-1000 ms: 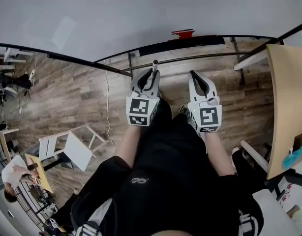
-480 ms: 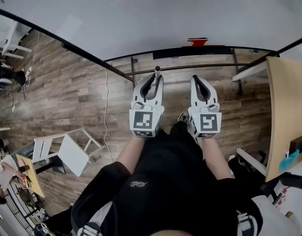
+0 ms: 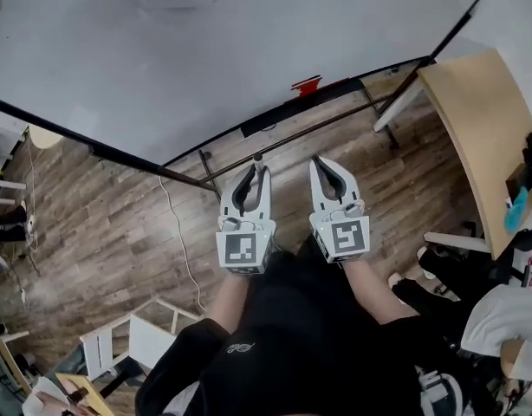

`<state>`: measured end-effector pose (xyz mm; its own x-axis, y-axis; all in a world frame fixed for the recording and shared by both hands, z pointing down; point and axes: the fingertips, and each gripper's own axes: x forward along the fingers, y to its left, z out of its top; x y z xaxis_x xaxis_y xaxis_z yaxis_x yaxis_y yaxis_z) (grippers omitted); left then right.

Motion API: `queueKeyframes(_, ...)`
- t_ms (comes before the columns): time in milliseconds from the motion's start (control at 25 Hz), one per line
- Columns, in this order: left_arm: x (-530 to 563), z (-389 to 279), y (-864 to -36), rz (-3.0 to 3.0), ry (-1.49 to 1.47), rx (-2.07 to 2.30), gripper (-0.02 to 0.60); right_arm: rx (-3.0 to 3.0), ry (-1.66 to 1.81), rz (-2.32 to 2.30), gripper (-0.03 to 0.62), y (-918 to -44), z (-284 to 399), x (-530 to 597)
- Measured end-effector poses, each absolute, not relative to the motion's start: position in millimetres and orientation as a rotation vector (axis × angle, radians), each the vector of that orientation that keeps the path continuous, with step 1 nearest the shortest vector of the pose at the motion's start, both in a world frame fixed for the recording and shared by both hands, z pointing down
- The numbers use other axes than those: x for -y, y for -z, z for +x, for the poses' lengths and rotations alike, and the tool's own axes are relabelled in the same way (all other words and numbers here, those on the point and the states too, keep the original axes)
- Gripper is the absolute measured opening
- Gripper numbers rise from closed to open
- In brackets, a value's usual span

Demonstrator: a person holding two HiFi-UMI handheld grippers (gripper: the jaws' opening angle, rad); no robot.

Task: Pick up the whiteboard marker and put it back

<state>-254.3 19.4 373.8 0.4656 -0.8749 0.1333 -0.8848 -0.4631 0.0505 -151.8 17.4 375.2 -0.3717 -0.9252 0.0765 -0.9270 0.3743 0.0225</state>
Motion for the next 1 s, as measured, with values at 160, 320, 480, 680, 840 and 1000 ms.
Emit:
queueKeyframes(160,-24,-247,-384,2.670,-0.174,1.399,0.067,2.447,-0.014,1.840,0.002,-372,-143,-33)
queueKeyframes(320,-28,-229,-393,2.733,-0.195,1.255,0.067,2.350,0.034,1.916,0.002,-372,-128,-48)
queueKeyframes(480,-31,-190,-389,2.801,-0.158,1.096,0.067,2.218,-0.013,2.052,0.002,-371,-95,-68)
queueKeyframes(680,-41,-136,-382,2.886,-0.136,0.888,0.067,2.059,-0.029,2.212,0.002,-367,-46,-92)
queueKeyframes(840,-47,-106,-384,2.908,-0.160,0.791,0.067,1.992,-0.039,2.273,0.002,-367,-17,-100)
queueKeyframes(1000,-38,-80,-385,2.924,-0.187,0.766,0.067,1.985,-0.034,2.296,0.002,-367,8,-92)
